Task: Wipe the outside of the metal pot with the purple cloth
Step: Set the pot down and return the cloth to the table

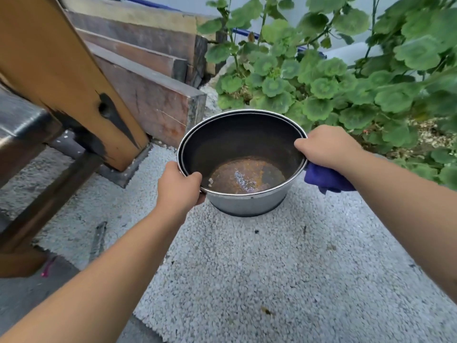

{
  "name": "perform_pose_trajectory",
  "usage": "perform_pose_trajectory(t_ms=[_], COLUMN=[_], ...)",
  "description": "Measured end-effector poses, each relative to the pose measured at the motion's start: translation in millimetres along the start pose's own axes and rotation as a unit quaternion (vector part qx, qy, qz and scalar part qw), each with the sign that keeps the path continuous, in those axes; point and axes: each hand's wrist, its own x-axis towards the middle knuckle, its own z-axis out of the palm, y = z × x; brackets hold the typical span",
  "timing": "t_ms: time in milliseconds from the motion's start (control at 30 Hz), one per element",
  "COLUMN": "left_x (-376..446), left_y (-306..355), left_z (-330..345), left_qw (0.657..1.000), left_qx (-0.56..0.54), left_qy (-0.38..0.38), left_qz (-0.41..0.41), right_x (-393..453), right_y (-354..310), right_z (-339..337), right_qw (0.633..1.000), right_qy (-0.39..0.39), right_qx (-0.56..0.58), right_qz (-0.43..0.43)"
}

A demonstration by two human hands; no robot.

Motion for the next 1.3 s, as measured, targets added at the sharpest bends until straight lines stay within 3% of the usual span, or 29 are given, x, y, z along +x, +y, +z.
perform_pose_trajectory(t_ms=[133, 367, 667, 767, 833, 900, 1000, 1067, 1100, 1167, 1200, 1233, 1300], left_x=[15.0, 28.2, 31.0, 29.2, 20.1, -1.7, -49.1, -73.2, -83.0, -99.1, -105.0, -108.9, -112.6], left_y=[5.6, 4.4, 1.4, 0.0, -3.2, -9.3, -13.5, -7.7, -4.5, -0.9, 0.3, 0.2, -4.8], left_z=[5.5, 10.0, 10.3, 8.3, 6.8, 3.9, 0.6, 4.3, 10.1, 25.2, 33.2, 40.6, 48.8], left_qw=[1.0, 0.991, 0.983, 0.992, 0.997, 0.989, 0.998, 0.99, 0.984, 0.951, 0.916, 0.876, 0.816], left_qx=[-0.003, 0.13, 0.177, 0.122, -0.033, -0.105, -0.035, -0.053, -0.072, -0.136, -0.181, -0.223, -0.289], left_qy=[0.022, 0.012, 0.017, 0.009, -0.013, 0.003, 0.035, -0.042, -0.115, -0.277, -0.346, -0.399, -0.455], left_qz=[-0.003, 0.031, 0.053, 0.037, -0.063, -0.104, 0.041, 0.123, 0.116, -0.001, -0.088, -0.156, -0.208], right_x=[25.9, 30.9, 37.0, 30.2, 15.6, -8.9, -57.3, -82.9, -93.7, -114.0, -123.2, -131.4, -143.5], right_y=[-14.5, -12.6, -3.1, -1.9, 2.2, 7.1, 9.5, 9.7, 9.3, 5.3, 2.0, -1.4, -3.4], right_z=[4.0, 48.0, 44.9, 43.0, 41.0, 37.1, 25.2, 20.6, 20.1, 23.5, 27.0, 31.2, 40.3], right_qw=[0.997, 0.972, 0.99, 0.988, 0.978, 0.945, 0.853, 0.79, 0.76, 0.7, 0.677, 0.663, 0.667], right_qy=[0.045, 0.066, 0.044, 0.038, 0.059, 0.082, 0.055, 0.009, -0.02, -0.08, -0.106, -0.131, -0.163], right_qx=[0.043, 0.201, 0.115, 0.142, 0.196, 0.315, 0.519, 0.611, 0.648, 0.707, 0.725, 0.733, 0.719], right_qz=[0.041, 0.1, 0.071, 0.056, 0.037, 0.022, -0.021, -0.051, -0.056, -0.059, -0.065, -0.076, -0.103])
